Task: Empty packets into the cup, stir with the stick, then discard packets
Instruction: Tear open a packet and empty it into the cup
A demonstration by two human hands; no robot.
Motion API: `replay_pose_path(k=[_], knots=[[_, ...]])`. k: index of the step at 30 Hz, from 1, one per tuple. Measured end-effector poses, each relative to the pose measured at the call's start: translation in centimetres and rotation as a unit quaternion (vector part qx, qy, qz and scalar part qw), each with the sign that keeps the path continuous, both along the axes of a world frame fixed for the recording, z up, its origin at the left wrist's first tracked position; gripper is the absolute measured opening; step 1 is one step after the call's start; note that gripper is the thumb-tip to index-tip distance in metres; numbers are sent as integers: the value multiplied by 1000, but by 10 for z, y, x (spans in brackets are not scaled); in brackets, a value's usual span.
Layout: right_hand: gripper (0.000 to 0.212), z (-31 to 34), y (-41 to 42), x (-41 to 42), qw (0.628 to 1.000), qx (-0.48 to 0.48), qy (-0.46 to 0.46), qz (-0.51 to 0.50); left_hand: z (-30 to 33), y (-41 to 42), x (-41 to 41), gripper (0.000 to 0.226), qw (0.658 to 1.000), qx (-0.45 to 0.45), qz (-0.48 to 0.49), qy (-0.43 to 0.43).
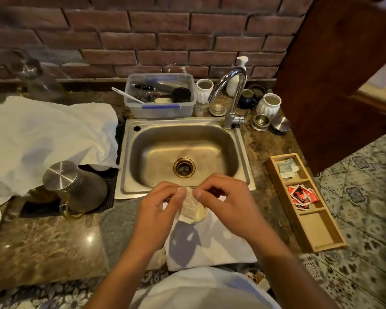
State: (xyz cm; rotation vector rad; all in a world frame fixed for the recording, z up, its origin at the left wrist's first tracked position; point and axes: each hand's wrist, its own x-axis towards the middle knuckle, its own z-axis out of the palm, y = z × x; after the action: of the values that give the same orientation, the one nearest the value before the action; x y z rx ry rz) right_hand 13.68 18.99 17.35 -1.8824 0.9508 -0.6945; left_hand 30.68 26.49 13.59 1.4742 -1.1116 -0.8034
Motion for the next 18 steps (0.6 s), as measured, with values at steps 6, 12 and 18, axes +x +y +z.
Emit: replay_pose_path(k=[6, 12, 18], knots=[[3, -8, -9, 10, 997, 56, -20, -55, 10, -15, 8, 18, 1000, -8, -1, 25], [8, -1, -32, 19, 996, -61, 60, -32, 8, -37, 20, 19, 999, -30, -5, -36], [9, 4, -59, 25, 1000, -8, 11, 0, 9, -64, 26, 17, 999, -7, -14, -48]])
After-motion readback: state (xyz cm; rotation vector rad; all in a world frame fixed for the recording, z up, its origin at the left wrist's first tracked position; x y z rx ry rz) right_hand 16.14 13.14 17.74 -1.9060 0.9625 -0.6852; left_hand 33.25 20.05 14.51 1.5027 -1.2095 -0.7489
